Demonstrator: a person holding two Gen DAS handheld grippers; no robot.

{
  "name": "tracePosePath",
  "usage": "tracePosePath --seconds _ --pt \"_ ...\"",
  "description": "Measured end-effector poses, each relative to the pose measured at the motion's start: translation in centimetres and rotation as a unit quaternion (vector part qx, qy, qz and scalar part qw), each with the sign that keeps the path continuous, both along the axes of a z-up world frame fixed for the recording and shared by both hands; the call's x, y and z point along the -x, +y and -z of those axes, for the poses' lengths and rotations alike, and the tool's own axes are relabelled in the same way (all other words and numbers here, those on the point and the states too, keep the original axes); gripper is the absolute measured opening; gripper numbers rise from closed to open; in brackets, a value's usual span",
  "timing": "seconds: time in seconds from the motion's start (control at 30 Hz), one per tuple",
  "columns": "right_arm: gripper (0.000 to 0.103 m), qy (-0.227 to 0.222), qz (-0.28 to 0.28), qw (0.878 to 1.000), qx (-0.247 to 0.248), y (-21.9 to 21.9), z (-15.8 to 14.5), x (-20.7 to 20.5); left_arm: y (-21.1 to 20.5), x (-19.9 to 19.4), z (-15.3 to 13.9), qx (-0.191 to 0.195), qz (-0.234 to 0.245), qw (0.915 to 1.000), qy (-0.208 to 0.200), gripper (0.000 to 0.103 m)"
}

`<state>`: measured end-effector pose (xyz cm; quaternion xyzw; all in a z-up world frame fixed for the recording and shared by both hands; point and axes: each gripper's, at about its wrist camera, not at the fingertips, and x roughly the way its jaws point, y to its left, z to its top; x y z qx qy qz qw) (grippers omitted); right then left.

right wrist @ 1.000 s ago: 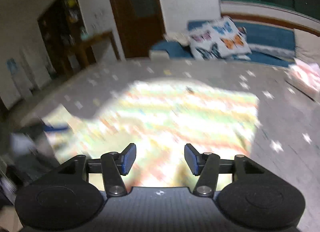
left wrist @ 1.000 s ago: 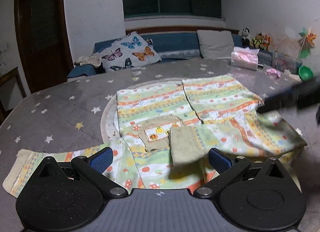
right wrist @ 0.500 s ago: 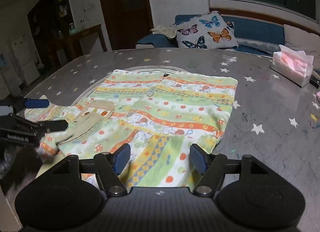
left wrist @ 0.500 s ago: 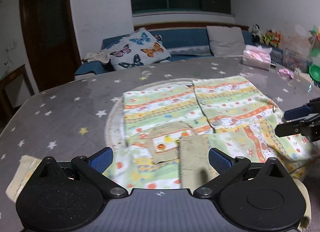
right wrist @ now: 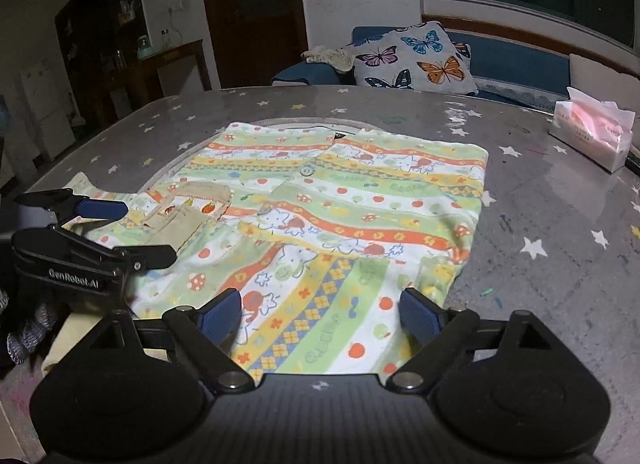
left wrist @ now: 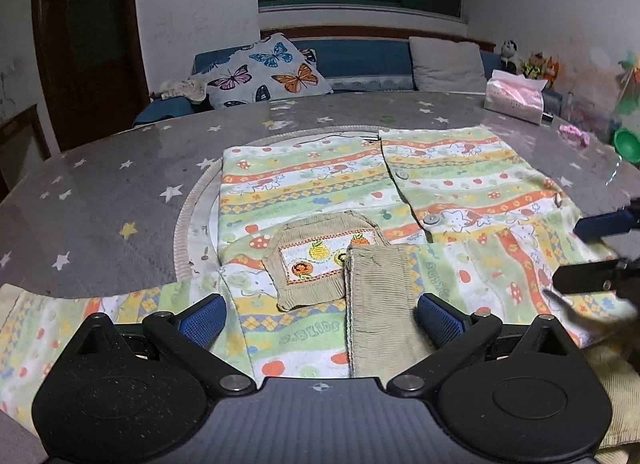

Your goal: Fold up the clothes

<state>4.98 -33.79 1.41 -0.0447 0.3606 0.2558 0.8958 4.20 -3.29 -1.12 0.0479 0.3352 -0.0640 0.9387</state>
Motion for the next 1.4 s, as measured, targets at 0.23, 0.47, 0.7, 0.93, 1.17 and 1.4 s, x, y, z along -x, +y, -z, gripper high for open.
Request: tracePosePath --seconds 0.23,0.47,0.7,0.93,1.17,1.4 --pt "0.103 -0.019 -0.01 1.0 0.019 0.9 0.8 0.8 -0.1 0.0 0.0 0.0 -0.001 1.0 0.0 0.103" --pt "0.103 -0.035 -0.01 0.999 0.027 1.2 1.2 1.3 0.9 0.5 -0.6 0.015 -0.015 0.9998 -0.003 0.103" --pt "0.103 -0.042 -0.009 0.999 0.028 1.3 1.3 1.5 6.7 2.8 -2.5 0.011 -0.111 0.9931 -0.037 0.103" --pt "0.103 -0.042 -0.009 0.999 0.027 1.2 1.3 1.5 15.7 4.9 -2.4 -0.006 -0.268 0.9626 -0.04 0.103" --pt "0.103 -0.042 -0.009 0.999 0.027 1.3 1.4 1.5 21.6 5.5 -1.3 -0.016 -0.337 0.9411 -0.024 0.103" --pt "0.103 -0.042 -0.009 0.999 0.027 1.3 1.4 1.5 22.5 4.9 -0.6 0.006 -0.326 0.9453 -0.008 0.103"
